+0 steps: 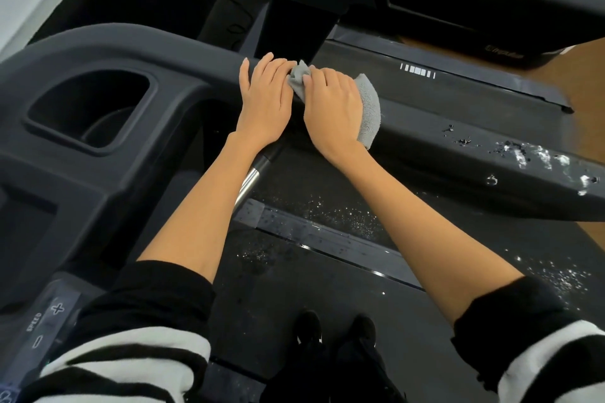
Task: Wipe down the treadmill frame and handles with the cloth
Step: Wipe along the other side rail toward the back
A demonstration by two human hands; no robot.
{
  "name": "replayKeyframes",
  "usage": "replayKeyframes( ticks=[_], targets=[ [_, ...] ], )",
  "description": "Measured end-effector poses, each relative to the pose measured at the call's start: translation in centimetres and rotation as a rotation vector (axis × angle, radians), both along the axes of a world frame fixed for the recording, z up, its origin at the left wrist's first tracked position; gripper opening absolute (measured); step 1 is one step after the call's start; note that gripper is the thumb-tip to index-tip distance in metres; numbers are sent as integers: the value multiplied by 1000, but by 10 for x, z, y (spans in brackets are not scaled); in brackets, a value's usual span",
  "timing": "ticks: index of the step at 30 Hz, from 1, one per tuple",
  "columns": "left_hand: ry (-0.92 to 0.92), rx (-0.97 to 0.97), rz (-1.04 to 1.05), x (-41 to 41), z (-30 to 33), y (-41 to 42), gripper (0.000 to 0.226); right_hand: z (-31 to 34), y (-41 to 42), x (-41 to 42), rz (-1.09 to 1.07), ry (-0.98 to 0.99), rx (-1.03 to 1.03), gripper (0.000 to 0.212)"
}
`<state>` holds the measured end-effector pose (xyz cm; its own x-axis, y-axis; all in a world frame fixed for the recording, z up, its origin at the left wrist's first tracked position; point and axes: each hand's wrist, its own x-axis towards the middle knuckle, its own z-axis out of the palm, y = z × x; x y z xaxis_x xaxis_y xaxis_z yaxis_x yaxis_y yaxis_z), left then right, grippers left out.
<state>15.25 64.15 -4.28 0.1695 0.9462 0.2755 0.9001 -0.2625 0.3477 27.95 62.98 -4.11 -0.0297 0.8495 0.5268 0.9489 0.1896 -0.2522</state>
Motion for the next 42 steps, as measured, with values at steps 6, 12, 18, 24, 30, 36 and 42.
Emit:
replayKeyframes(
  ticks=[6, 12, 18, 24, 30, 36, 42],
  targets=[
    [-127, -34, -46, -7, 2, 1, 41, -7, -12, 5, 133, -36, 85, 32],
    [-188, -47, -116, -16, 6, 2, 45, -21, -23, 26, 349, -145, 170, 36],
    [-177, -2, -122, -19, 3, 4, 41, -16, -32, 74, 547, -327, 152, 56],
    [-189, -14, -126, -20, 3, 5, 40, -14, -45, 97, 512, -404, 80, 66],
    [-194, -23, -142, -22, 2, 5, 40, -10, -52, 98, 340, -467, 65, 50],
    [-185, -27, -134, -20, 3, 6, 40, -8, -37, 80, 209, -353, 70, 47],
    [-205, -44, -147, -21, 6, 5, 40, -9, -24, 42, 93, -256, 90, 40]
  ],
)
